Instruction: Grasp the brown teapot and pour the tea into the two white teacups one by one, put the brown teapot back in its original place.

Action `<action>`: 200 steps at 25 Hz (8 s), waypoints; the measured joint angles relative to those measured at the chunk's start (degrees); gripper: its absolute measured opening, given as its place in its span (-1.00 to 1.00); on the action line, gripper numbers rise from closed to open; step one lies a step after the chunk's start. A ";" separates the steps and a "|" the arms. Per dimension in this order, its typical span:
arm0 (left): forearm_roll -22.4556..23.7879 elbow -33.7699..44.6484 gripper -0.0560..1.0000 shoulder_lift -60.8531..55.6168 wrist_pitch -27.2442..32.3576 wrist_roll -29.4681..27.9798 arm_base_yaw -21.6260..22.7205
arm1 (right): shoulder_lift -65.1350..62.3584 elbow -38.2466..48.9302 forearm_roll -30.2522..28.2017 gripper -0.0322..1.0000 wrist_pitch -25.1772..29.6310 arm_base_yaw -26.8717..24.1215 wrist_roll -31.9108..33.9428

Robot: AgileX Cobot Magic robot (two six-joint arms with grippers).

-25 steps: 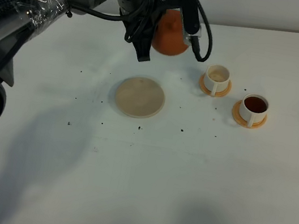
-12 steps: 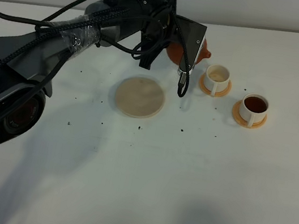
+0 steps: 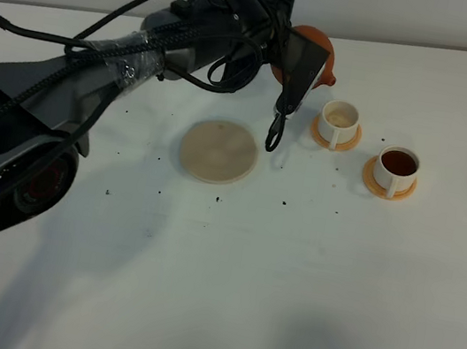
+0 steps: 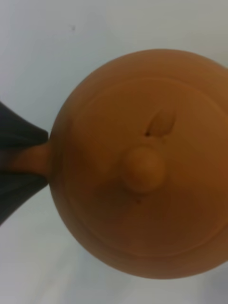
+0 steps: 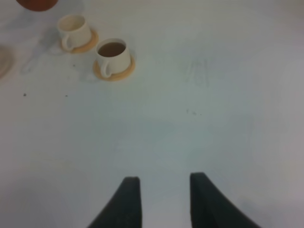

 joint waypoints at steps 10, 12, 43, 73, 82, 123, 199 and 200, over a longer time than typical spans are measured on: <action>5.25 0.00 -0.68 0.87 -2.93 1.87 -1.38 | 0.00 0.00 0.00 -0.47 0.00 0.00 0.00; 5.25 0.00 -0.68 0.87 -3.72 2.85 -1.39 | 0.00 0.00 0.00 -0.47 0.00 0.00 0.00; 11.35 0.00 -0.68 0.91 -9.57 13.97 -2.49 | 0.00 0.00 0.00 -0.47 0.00 0.00 0.00; 12.59 0.00 -0.68 0.91 -16.25 25.41 -2.54 | 0.00 0.00 0.05 -0.47 0.00 0.00 0.00; 12.59 0.00 -0.68 0.91 -18.61 26.85 -2.54 | 0.00 0.00 0.05 -0.47 0.00 0.00 0.00; 12.59 0.00 -0.68 0.91 -23.91 33.68 -2.56 | 0.00 0.00 0.05 -0.47 0.00 0.00 0.00; -21.66 0.00 -0.68 -9.65 41.01 -37.91 -3.03 | 0.00 0.00 0.05 -0.47 0.00 0.00 0.00; -22.67 0.00 -0.68 -9.59 41.32 -40.68 -3.03 | 0.00 0.00 0.05 -0.47 0.00 0.00 0.00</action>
